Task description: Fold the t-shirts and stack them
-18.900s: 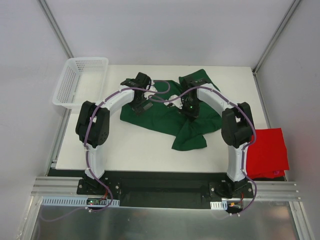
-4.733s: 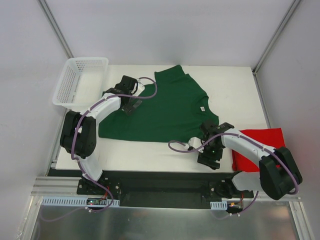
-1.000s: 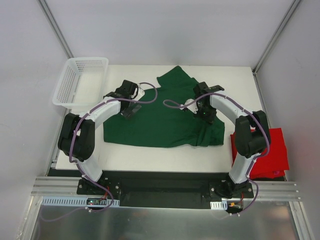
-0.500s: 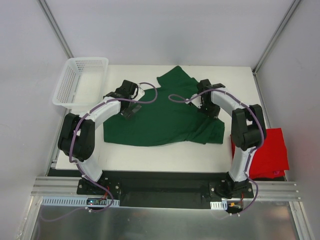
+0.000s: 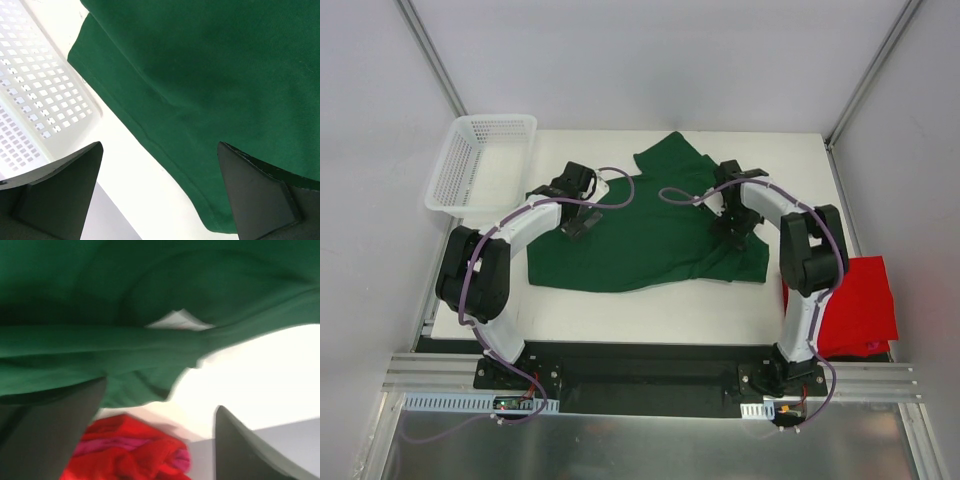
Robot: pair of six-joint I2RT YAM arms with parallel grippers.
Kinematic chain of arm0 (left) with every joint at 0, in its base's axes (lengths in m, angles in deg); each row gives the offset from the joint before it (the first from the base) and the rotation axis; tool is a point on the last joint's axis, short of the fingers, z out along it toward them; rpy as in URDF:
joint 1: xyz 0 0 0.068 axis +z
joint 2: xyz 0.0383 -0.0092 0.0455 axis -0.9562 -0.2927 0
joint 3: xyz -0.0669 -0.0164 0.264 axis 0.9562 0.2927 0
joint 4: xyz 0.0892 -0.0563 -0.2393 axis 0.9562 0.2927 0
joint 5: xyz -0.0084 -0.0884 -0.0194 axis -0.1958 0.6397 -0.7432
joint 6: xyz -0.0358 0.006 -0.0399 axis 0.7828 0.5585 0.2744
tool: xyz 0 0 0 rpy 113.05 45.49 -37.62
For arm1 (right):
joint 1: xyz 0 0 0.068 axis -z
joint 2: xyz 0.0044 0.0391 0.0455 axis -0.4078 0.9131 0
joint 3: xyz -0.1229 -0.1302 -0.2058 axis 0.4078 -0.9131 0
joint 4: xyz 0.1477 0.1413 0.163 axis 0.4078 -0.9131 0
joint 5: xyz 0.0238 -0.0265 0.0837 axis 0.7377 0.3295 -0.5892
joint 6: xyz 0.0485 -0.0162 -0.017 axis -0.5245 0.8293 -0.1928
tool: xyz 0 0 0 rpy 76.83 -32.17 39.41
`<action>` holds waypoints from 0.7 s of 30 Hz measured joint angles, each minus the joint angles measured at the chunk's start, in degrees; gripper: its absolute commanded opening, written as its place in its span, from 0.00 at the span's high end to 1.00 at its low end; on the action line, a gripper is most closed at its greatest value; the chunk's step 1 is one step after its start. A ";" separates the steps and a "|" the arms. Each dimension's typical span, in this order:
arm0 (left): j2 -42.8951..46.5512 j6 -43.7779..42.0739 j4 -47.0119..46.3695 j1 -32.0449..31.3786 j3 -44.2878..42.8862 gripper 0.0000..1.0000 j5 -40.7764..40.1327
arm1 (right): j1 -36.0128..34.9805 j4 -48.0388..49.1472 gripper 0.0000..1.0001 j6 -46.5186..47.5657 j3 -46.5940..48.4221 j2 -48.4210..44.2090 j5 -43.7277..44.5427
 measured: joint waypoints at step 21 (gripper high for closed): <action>-0.13 0.15 -0.02 0.00 0.09 0.01 0.00 | -0.11 -7.17 0.50 0.02 -10.71 -16.79 -29.33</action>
